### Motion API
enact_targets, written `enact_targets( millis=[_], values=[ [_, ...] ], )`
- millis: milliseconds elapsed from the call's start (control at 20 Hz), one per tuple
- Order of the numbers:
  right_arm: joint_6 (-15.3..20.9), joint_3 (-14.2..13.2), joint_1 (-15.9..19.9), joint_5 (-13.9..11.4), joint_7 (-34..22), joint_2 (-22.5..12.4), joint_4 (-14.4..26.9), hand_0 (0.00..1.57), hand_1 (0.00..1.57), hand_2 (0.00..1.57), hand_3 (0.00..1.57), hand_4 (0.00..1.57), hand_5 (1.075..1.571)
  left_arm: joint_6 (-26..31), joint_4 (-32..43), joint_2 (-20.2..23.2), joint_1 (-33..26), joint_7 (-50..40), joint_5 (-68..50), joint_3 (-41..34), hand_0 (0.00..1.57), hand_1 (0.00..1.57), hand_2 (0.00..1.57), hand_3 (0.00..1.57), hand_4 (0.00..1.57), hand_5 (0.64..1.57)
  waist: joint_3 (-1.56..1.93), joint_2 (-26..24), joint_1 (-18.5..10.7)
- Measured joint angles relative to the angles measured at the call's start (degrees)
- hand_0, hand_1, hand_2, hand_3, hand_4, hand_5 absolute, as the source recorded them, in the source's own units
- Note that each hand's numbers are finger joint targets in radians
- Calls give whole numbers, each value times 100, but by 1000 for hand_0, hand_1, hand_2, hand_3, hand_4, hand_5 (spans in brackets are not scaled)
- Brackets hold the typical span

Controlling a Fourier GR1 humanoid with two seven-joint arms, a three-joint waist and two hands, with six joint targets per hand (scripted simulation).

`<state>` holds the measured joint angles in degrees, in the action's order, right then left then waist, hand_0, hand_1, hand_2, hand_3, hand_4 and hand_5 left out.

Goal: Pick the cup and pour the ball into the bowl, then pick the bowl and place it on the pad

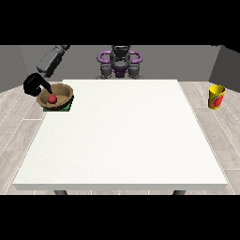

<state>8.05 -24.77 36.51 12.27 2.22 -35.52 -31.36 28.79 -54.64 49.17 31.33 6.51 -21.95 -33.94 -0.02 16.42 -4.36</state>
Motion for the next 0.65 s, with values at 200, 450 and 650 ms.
enact_targets(
  millis=[200, 450, 650],
  values=[
    [-69, 142, 115, -132, -38, -98, 47, 0, 0, 212, 0, 0, 1442, 21, 30, 84, 49, 71, -25, -13, 0, 0, 0, 0, 1199, 1568, -1, 130, -68],
    [-136, 462, 141, -409, -130, -2, 169, 0, 0, 0, 0, 0, 1407, -126, -155, -50, 73, -97, -37, 134, 0, 0, 0, 0, 1190, 1569, -5, -52, -122],
    [-326, 604, 212, -528, -425, -164, 228, 0, 0, 0, 0, 200, 1375, -243, -311, -237, -15, -288, -31, 294, 0, 0, 0, 0, 1190, 1569, 3, -399, -90]
  ],
)
